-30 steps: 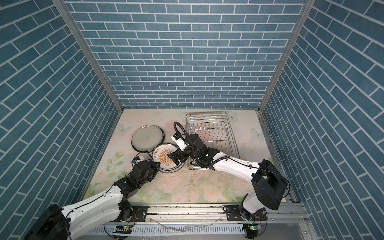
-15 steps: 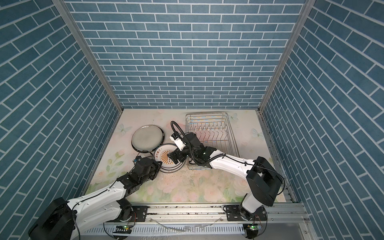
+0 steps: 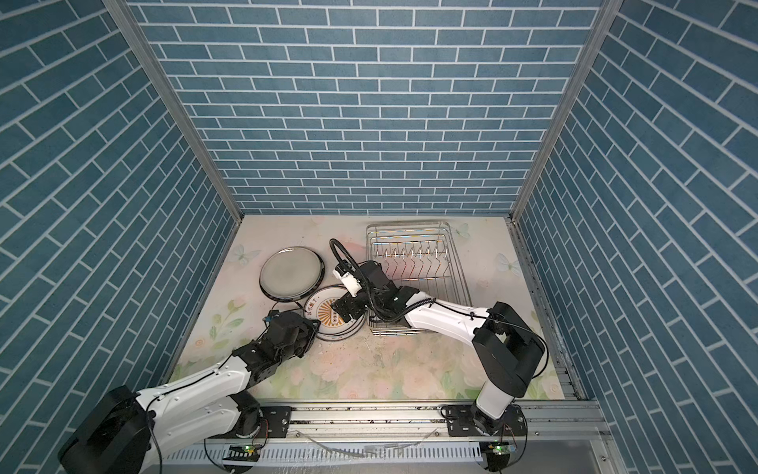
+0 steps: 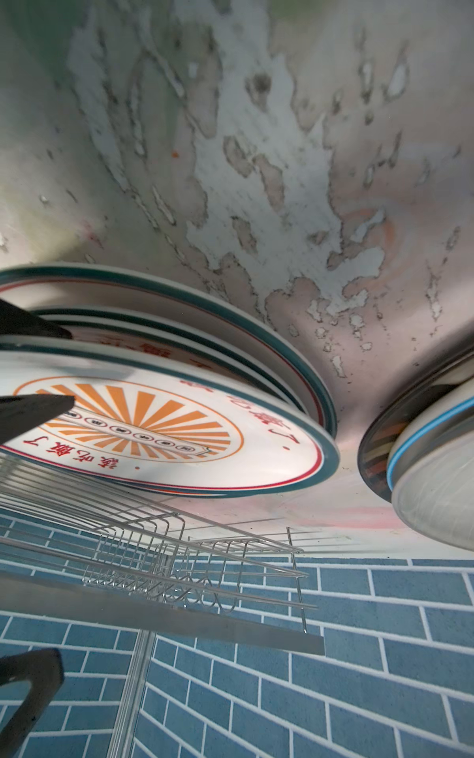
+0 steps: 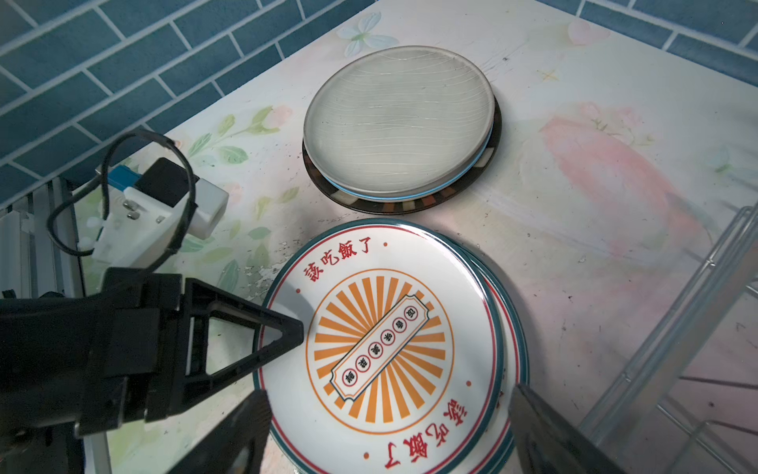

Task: Unload the plates from the dish rack
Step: 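Lower the cream plate onto the cream plate stack with the left gripper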

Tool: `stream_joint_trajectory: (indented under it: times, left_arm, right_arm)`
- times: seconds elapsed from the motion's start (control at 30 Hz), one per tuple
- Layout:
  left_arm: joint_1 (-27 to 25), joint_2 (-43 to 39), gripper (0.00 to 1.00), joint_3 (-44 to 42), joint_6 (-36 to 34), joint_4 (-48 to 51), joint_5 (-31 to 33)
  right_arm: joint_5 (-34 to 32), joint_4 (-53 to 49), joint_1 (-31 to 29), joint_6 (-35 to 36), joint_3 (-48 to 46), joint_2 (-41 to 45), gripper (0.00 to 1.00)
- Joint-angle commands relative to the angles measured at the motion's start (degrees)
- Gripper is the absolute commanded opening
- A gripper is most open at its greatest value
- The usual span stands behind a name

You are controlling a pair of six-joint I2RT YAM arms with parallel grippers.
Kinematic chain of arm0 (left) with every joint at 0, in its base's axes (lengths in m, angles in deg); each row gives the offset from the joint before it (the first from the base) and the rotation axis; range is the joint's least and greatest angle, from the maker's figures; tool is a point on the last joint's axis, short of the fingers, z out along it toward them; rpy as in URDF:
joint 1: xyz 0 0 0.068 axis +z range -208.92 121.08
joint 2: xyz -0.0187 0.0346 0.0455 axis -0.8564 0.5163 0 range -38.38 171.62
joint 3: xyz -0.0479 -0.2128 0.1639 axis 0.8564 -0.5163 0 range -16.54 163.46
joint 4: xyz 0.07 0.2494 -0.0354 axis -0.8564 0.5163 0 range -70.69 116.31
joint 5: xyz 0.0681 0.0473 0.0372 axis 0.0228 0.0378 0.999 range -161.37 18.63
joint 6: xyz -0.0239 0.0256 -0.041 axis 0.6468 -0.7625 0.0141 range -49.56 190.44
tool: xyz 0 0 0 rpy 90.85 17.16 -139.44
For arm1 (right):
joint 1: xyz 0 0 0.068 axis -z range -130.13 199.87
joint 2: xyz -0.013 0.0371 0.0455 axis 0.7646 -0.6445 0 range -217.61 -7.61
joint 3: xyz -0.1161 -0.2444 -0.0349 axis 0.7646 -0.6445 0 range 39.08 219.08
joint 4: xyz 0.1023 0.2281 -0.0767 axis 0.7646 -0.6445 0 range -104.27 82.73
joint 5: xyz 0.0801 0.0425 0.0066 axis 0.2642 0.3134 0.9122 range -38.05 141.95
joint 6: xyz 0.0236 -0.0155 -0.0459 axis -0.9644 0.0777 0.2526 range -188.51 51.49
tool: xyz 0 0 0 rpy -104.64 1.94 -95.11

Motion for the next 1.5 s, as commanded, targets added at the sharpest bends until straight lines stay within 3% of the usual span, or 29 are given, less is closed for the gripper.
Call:
stream_joint_trajectory:
  times: [0.0,0.6,1.47]
  left_arm:
    - [0.5,0.1,0.28,1.2,-0.3,0.6,0.5]
    - [0.5,-0.6,0.33,8.5,-4.8,16.1,4.4]
    - [0.4,5.7,0.35,11.5,-4.9,17.1,3.9]
  right_arm:
    - [-1.2,-0.6,-0.3,1.9,1.7,0.1,0.91]
    - [-2.1,-0.6,-0.3,1.9,1.3,1.0,0.91]
    - [-2.2,-0.6,-0.3,1.9,0.5,2.0,0.91]
